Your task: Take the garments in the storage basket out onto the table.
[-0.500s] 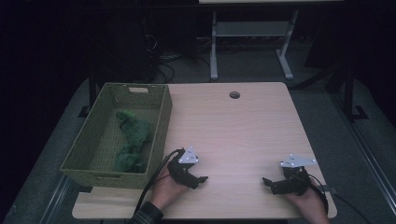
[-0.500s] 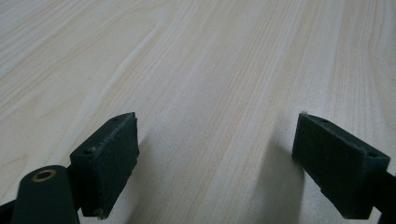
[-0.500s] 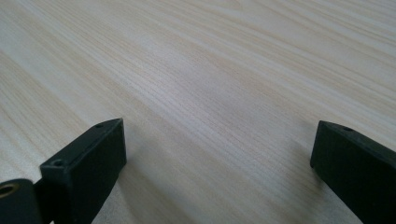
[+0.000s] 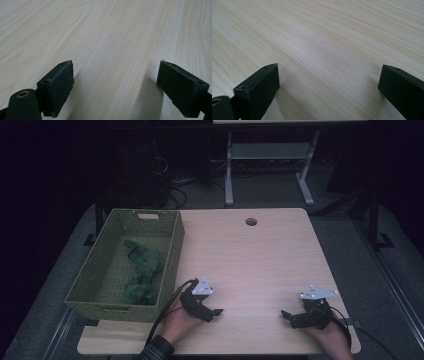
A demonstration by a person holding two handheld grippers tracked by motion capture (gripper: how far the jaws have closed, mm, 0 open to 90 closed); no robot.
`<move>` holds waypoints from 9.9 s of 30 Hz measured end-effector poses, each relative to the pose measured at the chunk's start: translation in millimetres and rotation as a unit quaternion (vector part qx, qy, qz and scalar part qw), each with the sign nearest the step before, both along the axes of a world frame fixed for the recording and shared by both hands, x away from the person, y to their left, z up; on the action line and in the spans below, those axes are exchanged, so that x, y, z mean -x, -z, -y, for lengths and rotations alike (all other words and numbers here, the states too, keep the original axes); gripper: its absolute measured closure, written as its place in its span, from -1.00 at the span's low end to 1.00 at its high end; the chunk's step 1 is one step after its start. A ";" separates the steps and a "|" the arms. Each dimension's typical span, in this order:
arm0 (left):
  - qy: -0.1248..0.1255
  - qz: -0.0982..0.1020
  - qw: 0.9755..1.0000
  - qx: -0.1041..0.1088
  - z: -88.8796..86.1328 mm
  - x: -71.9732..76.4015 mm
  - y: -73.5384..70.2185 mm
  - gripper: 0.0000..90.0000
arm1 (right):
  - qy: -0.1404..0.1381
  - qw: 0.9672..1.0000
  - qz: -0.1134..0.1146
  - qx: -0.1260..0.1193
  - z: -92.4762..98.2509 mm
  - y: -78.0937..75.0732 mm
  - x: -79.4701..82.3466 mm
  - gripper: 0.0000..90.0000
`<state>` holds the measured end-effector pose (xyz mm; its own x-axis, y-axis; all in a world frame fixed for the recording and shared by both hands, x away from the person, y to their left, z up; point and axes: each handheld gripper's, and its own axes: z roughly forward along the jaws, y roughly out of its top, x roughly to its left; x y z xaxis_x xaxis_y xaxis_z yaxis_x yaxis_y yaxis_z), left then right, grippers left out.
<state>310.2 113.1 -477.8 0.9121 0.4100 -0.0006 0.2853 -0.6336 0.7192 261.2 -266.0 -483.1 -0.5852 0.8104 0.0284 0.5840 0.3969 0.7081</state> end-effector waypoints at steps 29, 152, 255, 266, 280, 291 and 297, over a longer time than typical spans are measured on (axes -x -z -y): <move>-0.006 -0.008 1.000 0.022 -1.0 0.8 -27.6 -0.69 | -0.001 1.000 0.000 0.000 -0.4 0.0 -0.7 -0.93; -0.106 0.008 0.994 0.012 -116.4 -42.0 -143.0 -0.68 | 0.006 1.000 -0.003 -0.001 0.6 -0.2 -1.5 -0.93; -0.224 -0.088 0.970 -0.017 -199.1 -59.7 -116.1 0.73 | 0.006 1.000 -0.003 -0.001 0.6 -0.2 -1.4 -0.93; -0.206 -0.081 0.975 0.028 -207.2 -60.7 -140.9 0.73 | 0.006 1.000 -0.003 -0.001 0.6 -0.2 -1.4 -0.93; -0.196 -0.064 0.977 0.060 -210.1 -56.3 -179.5 0.73 | 0.006 1.000 -0.002 -0.001 0.6 -0.2 -1.4 -0.93; -0.177 -0.040 0.980 0.082 -205.6 -52.4 -216.7 0.74 | 0.006 1.000 -0.002 -0.001 0.7 -0.2 -1.5 -0.92; -0.166 -0.024 0.981 0.094 -199.1 -51.9 -236.5 0.74 | 0.006 1.000 -0.002 0.000 0.8 -0.1 -1.6 -0.92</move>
